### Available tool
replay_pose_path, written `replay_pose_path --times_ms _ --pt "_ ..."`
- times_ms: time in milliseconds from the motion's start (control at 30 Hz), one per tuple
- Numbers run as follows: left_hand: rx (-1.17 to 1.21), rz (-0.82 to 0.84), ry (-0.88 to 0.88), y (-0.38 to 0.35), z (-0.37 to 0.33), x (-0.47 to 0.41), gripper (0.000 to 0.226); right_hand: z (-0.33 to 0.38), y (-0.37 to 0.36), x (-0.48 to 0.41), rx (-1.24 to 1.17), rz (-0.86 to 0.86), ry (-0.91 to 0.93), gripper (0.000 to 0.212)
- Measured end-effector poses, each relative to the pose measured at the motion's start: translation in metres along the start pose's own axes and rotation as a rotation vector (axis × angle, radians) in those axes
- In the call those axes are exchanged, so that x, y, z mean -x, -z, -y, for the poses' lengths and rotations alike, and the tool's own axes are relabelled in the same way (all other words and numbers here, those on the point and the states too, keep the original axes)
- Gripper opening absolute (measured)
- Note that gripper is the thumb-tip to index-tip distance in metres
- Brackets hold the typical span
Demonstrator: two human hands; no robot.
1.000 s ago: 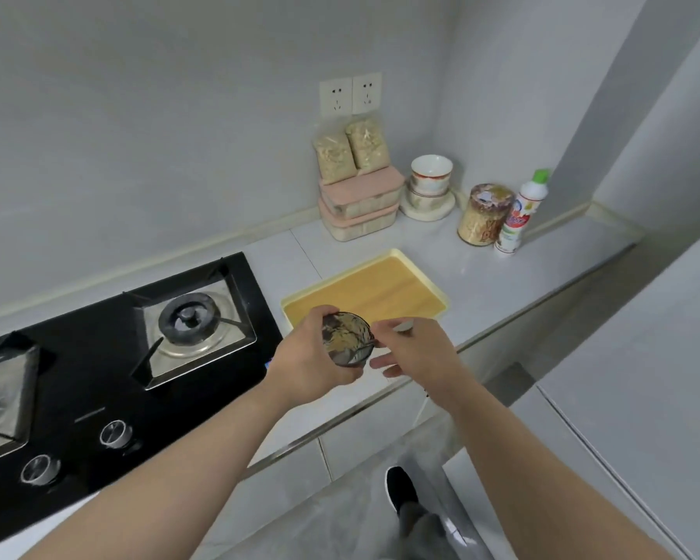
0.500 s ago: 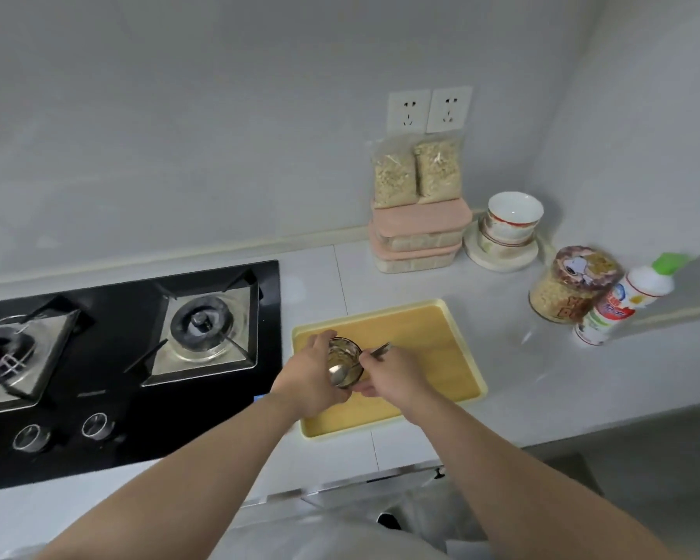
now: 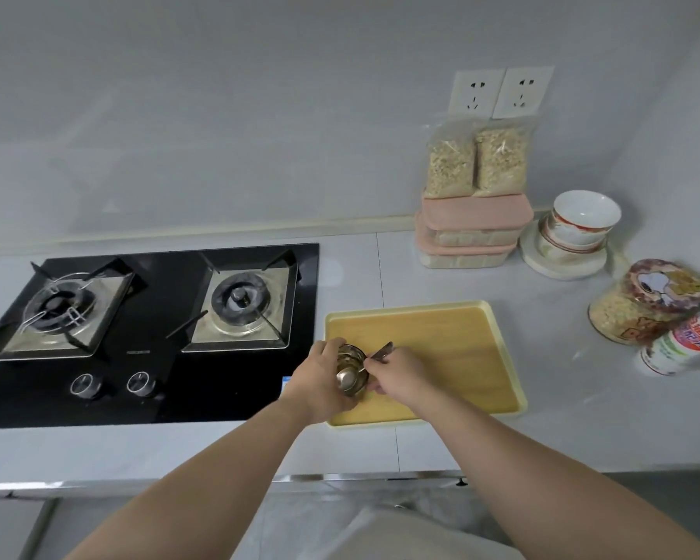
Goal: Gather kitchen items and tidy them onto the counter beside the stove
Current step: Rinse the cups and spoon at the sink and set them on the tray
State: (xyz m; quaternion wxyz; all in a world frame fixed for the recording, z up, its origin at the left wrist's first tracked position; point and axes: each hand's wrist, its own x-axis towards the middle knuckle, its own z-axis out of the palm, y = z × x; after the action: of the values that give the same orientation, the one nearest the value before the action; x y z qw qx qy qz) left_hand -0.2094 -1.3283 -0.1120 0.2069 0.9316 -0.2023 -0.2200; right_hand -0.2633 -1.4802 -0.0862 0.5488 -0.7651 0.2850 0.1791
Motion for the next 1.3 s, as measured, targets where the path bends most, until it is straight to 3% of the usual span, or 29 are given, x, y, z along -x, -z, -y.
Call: replay_pose_path --times_ms 167,267,400,500,600,667,733,800,1000,1300 --pt "0.027 0.072 0.026 0.009 0.005 0.006 0.116 0.008 0.008 0.005 0.059 0.037 -0.039 0.010" --pt "0.059 0.057 0.021 0.025 0.010 0.020 0.125 0.028 0.031 0.019 0.182 0.005 -0.043 0.059" --pt "0.227 -0.102 0.069 0.062 0.034 0.063 0.114 0.081 0.053 0.045 0.455 -0.127 0.000 0.048" --pt "0.342 -0.306 0.166 0.102 0.070 0.102 0.096 0.132 0.023 0.053 0.548 -0.202 0.222 0.054" --pt "0.425 -0.508 0.271 0.144 0.113 0.149 0.080 0.175 -0.055 0.062 0.566 -0.146 0.439 0.051" --pt "0.490 -0.626 0.319 0.165 0.145 0.185 0.071 0.194 -0.118 0.076 0.597 -0.092 0.577 0.036" --pt "0.541 -0.716 0.337 0.181 0.177 0.220 0.064 0.208 -0.180 0.095 0.655 -0.025 0.666 0.040" --pt "0.613 -0.775 0.352 0.192 0.213 0.256 0.059 0.218 -0.239 0.118 0.672 0.060 0.707 0.047" --pt "0.752 -0.931 0.449 0.213 0.321 0.357 0.044 0.239 -0.396 0.157 0.702 0.281 0.830 0.042" --pt "0.893 -1.193 0.735 0.237 0.461 0.485 0.036 0.276 -0.603 0.208 0.814 0.549 0.939 0.031"
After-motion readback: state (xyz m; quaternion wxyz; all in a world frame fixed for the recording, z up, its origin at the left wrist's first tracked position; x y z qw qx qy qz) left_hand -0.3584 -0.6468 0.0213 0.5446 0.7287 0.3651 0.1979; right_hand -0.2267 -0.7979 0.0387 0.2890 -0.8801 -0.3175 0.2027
